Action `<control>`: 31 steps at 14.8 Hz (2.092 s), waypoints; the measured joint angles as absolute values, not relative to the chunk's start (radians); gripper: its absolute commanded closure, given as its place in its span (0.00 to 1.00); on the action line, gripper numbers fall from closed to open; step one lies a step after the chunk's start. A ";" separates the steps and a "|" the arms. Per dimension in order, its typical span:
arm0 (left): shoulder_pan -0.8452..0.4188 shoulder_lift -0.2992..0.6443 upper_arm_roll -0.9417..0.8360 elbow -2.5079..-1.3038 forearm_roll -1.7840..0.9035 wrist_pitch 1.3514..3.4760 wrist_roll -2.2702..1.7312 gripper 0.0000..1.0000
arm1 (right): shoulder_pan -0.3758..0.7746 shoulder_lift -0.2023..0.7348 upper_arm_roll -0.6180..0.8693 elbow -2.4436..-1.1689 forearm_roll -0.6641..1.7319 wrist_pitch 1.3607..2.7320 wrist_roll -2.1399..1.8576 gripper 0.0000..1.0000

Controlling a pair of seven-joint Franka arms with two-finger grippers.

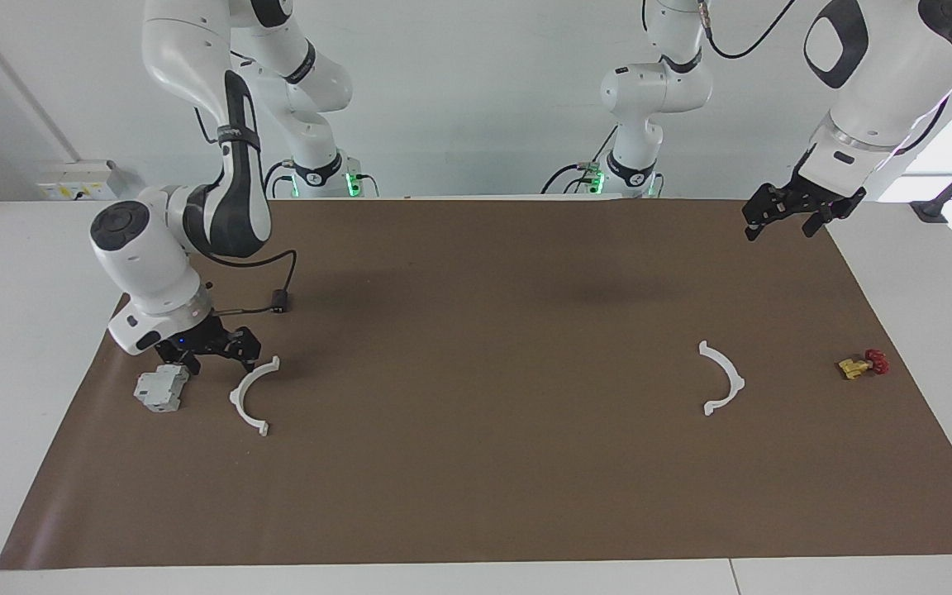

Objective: Assemble drain pipe with both arms
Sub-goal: 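Reach the right gripper to the white clamp half nearer it and grasp it, then carry the clamp half toward the center while the left gripper grasps the other half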

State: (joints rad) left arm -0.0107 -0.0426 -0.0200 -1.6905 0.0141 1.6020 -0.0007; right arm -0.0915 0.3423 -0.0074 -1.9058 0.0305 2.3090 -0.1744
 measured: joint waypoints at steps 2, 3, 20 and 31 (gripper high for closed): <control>-0.011 -0.043 -0.020 -1.691 0.014 1.602 -0.001 0.00 | -0.096 0.383 -0.007 -1.907 0.049 2.359 -0.194 0.25; -0.011 -0.043 -0.020 -1.691 0.014 1.602 -0.001 0.00 | -0.095 0.397 -0.006 -1.906 0.052 2.375 -0.199 0.29; -0.009 -0.050 -0.022 -1.692 0.014 1.612 -0.001 0.00 | -0.091 0.410 0.000 -1.863 0.053 2.359 -0.251 0.94; -0.008 0.168 -0.022 -1.781 0.014 2.000 0.134 0.00 | 0.405 0.496 0.013 -1.474 0.006 2.033 0.332 0.92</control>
